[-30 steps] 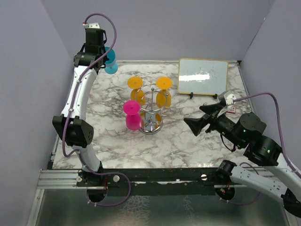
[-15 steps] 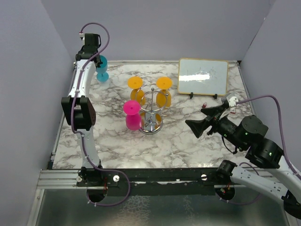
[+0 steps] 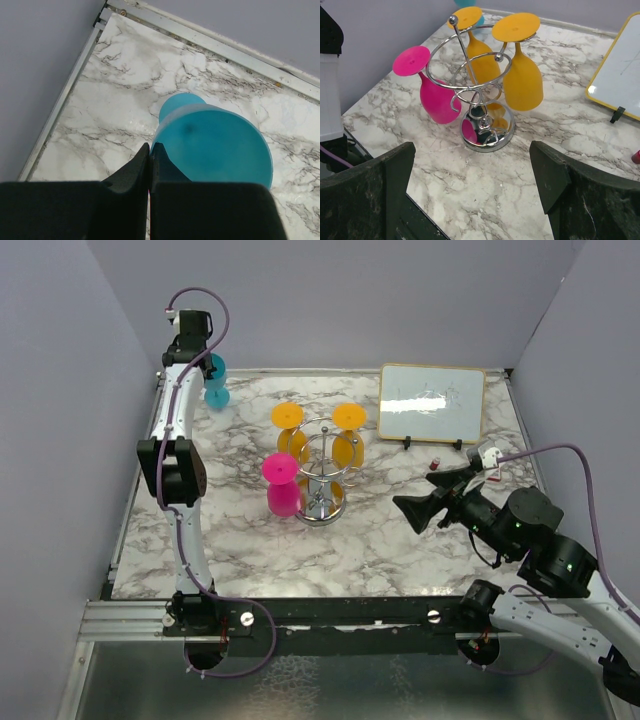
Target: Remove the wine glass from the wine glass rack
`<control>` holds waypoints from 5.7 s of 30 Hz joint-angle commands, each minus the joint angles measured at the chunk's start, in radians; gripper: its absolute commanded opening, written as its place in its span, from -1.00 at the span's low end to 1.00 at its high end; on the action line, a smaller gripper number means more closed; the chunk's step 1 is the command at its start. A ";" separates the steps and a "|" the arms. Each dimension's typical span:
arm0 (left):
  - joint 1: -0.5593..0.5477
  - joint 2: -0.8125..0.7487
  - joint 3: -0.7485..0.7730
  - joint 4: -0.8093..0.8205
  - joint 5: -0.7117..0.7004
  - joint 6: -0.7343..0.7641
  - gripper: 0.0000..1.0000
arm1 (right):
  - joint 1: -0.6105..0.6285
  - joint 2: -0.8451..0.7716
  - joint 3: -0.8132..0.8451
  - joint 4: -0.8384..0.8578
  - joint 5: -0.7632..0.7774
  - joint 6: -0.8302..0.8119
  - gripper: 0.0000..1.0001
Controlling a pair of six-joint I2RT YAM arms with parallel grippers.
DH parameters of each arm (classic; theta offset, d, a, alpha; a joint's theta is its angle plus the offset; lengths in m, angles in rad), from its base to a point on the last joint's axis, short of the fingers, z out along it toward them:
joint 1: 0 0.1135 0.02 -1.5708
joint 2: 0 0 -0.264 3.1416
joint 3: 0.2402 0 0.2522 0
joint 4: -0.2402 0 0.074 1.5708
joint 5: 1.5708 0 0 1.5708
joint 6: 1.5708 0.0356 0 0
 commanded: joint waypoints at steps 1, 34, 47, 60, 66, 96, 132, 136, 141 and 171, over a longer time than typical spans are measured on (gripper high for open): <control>0.014 0.026 0.040 0.017 -0.026 -0.017 -1.00 | 0.006 -0.005 -0.008 0.038 0.021 0.015 0.99; 0.033 -0.074 -0.059 0.016 -0.015 -0.042 -0.11 | 0.006 0.024 -0.023 0.047 0.016 0.057 0.99; 0.033 -0.413 -0.287 0.073 0.011 -0.058 0.81 | 0.006 0.156 0.034 -0.009 0.044 0.065 0.99; 0.011 -0.874 -0.830 0.441 0.565 -0.116 0.90 | 0.006 0.351 0.150 -0.066 0.143 0.203 0.99; -0.033 -0.936 -0.892 0.511 0.678 -0.104 0.92 | 0.006 0.420 0.235 -0.130 0.042 0.281 0.99; -0.208 -1.116 -1.086 0.587 0.468 0.180 0.99 | 0.002 0.508 0.323 -0.036 0.221 0.090 0.99; -0.476 -1.278 -1.205 0.660 0.034 0.296 0.99 | -0.552 0.537 0.219 0.249 -0.407 0.612 0.95; -0.488 -1.284 -1.207 0.663 0.034 0.294 0.99 | -0.552 0.556 0.190 0.307 -0.457 0.695 0.75; -0.500 -1.279 -1.208 0.665 0.042 0.292 0.99 | -0.552 0.629 0.180 0.355 -0.602 0.780 0.64; -0.523 -1.253 -1.210 0.663 0.071 0.279 0.99 | -0.549 0.779 0.103 0.594 -0.722 0.920 0.04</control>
